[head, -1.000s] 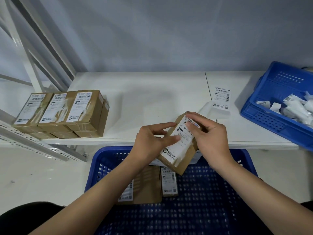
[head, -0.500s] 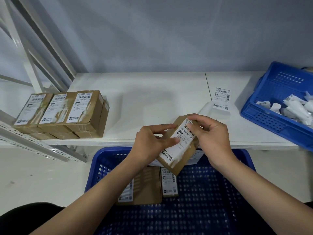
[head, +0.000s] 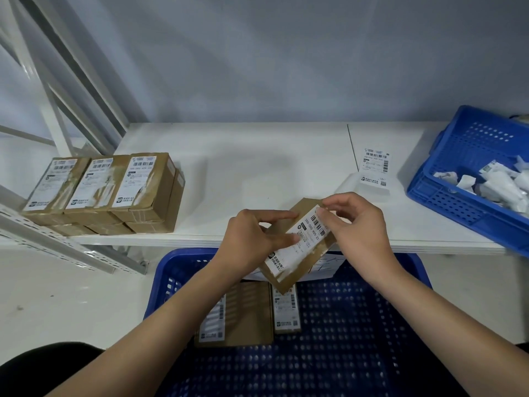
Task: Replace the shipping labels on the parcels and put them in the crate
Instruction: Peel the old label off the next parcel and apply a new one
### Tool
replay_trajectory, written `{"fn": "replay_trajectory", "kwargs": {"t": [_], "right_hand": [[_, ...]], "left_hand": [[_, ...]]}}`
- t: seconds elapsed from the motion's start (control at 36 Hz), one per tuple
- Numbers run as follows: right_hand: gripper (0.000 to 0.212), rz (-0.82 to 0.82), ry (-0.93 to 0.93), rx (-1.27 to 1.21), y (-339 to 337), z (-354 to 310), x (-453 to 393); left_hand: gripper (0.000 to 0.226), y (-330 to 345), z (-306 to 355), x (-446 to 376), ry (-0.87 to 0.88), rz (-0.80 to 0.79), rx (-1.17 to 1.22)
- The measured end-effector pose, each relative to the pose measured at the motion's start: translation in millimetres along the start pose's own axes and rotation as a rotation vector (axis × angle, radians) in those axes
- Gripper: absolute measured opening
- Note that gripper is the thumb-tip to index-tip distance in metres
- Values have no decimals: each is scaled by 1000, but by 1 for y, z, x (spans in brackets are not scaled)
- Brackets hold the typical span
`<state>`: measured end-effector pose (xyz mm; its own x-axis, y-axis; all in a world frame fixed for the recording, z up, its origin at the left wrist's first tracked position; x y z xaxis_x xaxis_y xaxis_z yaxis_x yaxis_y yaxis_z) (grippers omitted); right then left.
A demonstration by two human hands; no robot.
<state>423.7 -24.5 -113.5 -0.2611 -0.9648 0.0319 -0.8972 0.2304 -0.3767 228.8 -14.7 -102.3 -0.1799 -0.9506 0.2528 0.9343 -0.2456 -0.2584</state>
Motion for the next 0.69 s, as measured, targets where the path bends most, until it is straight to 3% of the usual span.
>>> {"fn": "replay_trajectory", "kwargs": {"t": [0.44, 0.69], "right_hand": [[4, -19, -256, 404, -1, 1, 1], [8, -44, -331, 501, 0, 4, 0]], "left_hand": [[42, 0, 2, 2, 20, -31, -98], [38, -1, 2, 2, 14, -24, -90]]}}
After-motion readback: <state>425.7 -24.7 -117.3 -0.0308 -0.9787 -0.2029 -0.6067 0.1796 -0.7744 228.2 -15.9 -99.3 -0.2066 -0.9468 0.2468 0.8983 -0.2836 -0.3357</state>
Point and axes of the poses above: each hand's wrist, its own x-axis away from the middle knuckle, its own y-axis out of the palm, z = x × y, the point moved 1 cm from there along -x, towards the middle knuckle, and after that the axes turned 7 degrees about x, right-handed, at the moved point
